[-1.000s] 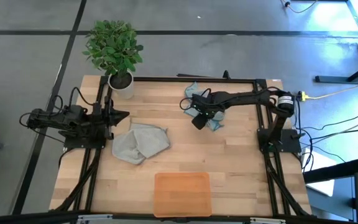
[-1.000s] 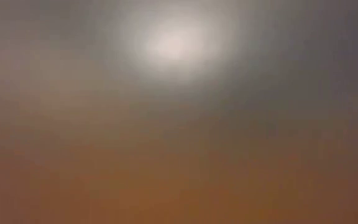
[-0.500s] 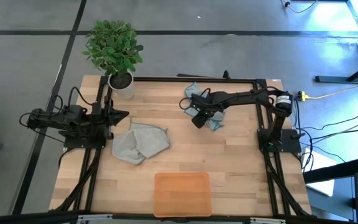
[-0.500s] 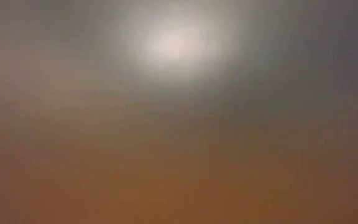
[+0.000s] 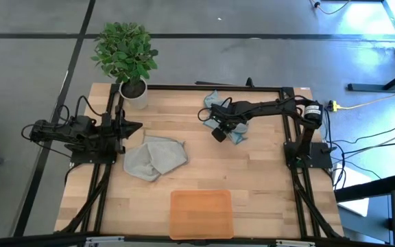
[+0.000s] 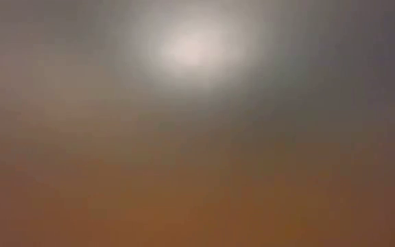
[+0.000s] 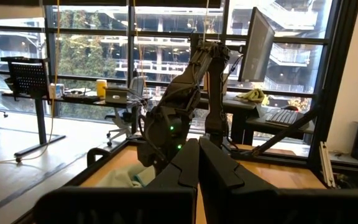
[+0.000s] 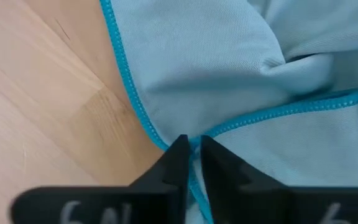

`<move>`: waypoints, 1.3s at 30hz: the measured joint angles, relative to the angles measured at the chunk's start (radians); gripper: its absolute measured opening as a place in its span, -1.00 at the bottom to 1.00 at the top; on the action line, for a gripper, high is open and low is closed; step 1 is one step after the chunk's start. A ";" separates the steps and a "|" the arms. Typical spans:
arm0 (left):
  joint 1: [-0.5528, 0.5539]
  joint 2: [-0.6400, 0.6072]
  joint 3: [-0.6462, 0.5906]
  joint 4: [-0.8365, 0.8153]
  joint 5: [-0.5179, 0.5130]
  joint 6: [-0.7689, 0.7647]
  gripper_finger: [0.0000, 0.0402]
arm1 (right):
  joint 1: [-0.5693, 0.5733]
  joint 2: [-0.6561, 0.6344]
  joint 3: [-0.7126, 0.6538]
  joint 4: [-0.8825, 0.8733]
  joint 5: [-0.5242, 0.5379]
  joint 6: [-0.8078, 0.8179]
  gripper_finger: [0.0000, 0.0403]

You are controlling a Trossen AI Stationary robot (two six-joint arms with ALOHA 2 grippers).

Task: Roll microfiber towels into tight, uniform cylinder then place into a basket
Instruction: Fold the blue towel

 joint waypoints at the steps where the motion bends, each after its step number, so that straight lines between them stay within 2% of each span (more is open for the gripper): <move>1: 0.000 0.000 0.000 0.000 0.000 0.000 -1.00 | 0.000 0.000 0.000 0.000 0.000 -0.001 -0.88; 3: 0.000 0.000 0.000 0.000 0.000 0.000 -1.00 | 0.000 0.000 0.000 0.000 0.000 -0.002 -0.96; 10: 0.000 0.000 0.000 0.000 0.000 -0.011 -1.00 | 0.000 -0.005 0.016 -0.026 0.000 -0.053 -0.98; 22: 0.000 0.000 0.000 0.004 0.005 -0.114 -1.00 | 0.000 -0.013 0.249 -0.174 0.000 -0.173 -0.99; 27: 0.002 0.000 0.000 0.067 -0.025 -0.133 -1.00 | 0.000 -0.014 0.364 -0.288 0.002 -0.177 -0.99; 32: 0.002 0.003 0.000 0.068 -0.046 -0.179 -1.00 | 0.000 -0.046 0.439 -0.350 0.073 -0.179 -1.00; 39: 0.003 0.154 0.001 0.071 -0.105 -0.257 -1.00 | 0.000 -0.108 0.473 -0.415 0.113 -0.176 -1.00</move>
